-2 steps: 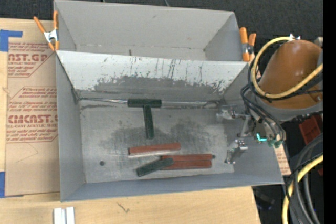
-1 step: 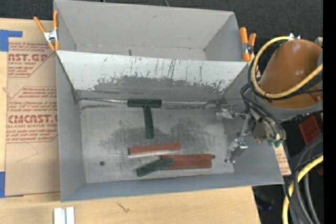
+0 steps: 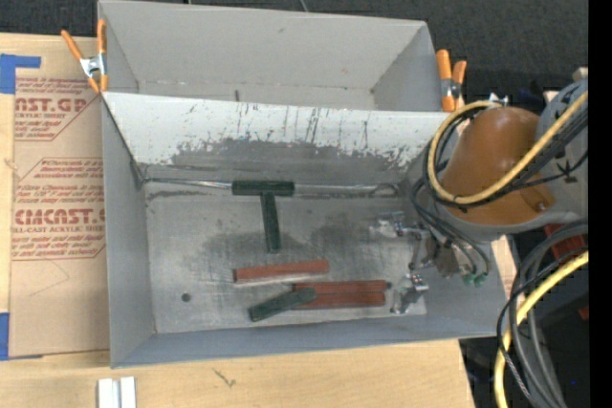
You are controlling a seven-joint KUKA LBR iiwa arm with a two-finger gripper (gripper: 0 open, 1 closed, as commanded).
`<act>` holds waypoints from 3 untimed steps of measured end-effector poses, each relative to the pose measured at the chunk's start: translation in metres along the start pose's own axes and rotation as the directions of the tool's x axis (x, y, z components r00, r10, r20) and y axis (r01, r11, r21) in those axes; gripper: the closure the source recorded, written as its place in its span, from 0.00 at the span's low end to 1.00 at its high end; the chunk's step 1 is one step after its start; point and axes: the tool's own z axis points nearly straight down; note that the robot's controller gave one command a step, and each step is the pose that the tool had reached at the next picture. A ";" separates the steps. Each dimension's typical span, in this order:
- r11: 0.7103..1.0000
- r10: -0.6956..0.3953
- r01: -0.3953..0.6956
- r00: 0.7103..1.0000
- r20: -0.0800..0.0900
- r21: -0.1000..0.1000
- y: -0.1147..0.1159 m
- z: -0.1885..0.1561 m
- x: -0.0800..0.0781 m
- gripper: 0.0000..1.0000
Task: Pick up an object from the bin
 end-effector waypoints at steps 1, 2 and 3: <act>0.992 0.128 -0.128 0.992 -0.011 -0.002 0.048 0.069 -0.012 1.00; 0.992 0.128 -0.128 0.992 -0.011 -0.002 0.048 0.069 -0.012 1.00; 0.995 0.104 -0.104 0.995 -0.004 -0.001 0.043 -0.054 -0.014 1.00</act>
Offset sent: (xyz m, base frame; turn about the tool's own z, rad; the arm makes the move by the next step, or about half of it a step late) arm 0.0000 0.0000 0.0000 0.0000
